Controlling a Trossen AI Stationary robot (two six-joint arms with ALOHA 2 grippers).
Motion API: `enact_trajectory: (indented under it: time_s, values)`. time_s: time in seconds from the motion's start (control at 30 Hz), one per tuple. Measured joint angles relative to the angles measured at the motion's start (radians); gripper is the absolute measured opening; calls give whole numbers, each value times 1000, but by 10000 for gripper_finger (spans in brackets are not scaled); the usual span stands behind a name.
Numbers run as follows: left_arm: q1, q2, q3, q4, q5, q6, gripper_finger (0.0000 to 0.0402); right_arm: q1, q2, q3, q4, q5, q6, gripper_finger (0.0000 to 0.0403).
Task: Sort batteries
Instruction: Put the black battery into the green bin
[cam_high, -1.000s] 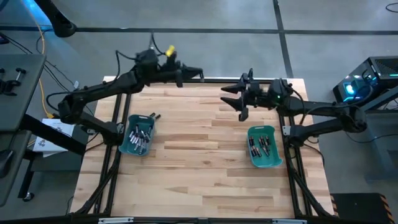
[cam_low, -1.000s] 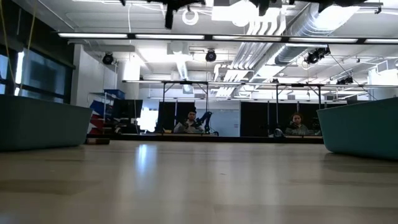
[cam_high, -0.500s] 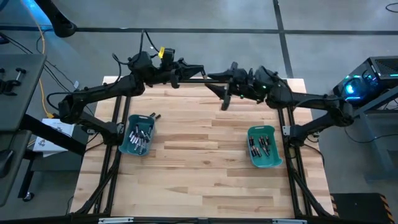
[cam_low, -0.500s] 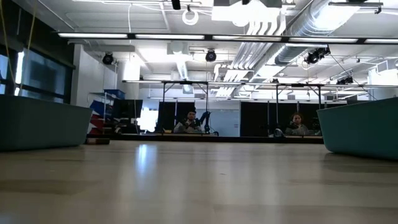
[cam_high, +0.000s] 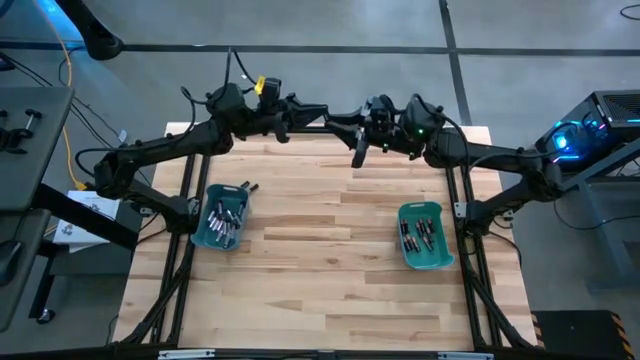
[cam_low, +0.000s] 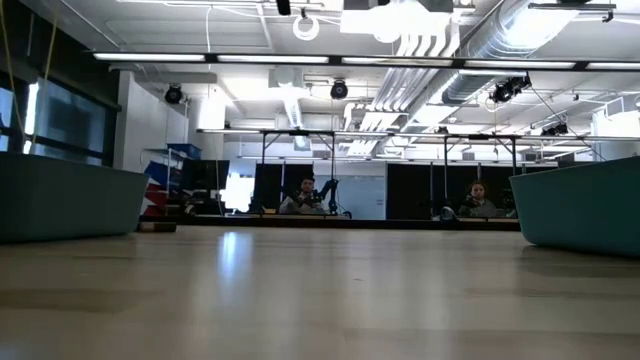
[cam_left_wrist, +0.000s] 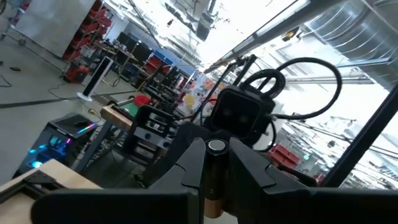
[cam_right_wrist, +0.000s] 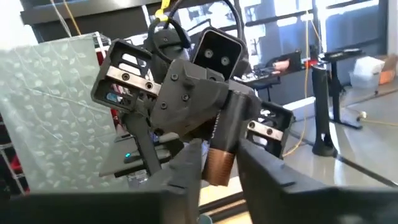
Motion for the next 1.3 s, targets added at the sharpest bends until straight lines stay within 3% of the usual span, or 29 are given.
enact_trajectory:
  time_s: [0.17,0.4,0.63,0.77,0.9,1.07,1.13,1.3]
  values:
    - [-3,-1,-1,-3,-1,22,36,0,-5,1,-24,4,18,20]
    - [-8,2,-1,-70,-3,97,76,-1,-54,2,-198,-18,135,17]
    - [-4,0,0,-247,-33,183,135,-9,-169,1,-599,-26,258,16]
    - [-5,-1,0,-311,-34,217,143,-16,-214,1,-926,-128,387,16]
    - [-5,-1,0,-345,-36,240,144,-9,-225,0,-1287,-317,485,16]
    - [-5,-1,0,-362,-36,263,145,33,-184,-16,-1706,-473,464,16]
    - [-5,-1,0,-362,-36,265,145,47,-165,-62,-1770,-522,408,16]
    - [-5,-1,0,-364,-36,265,145,83,-133,-263,-1702,-639,283,16]
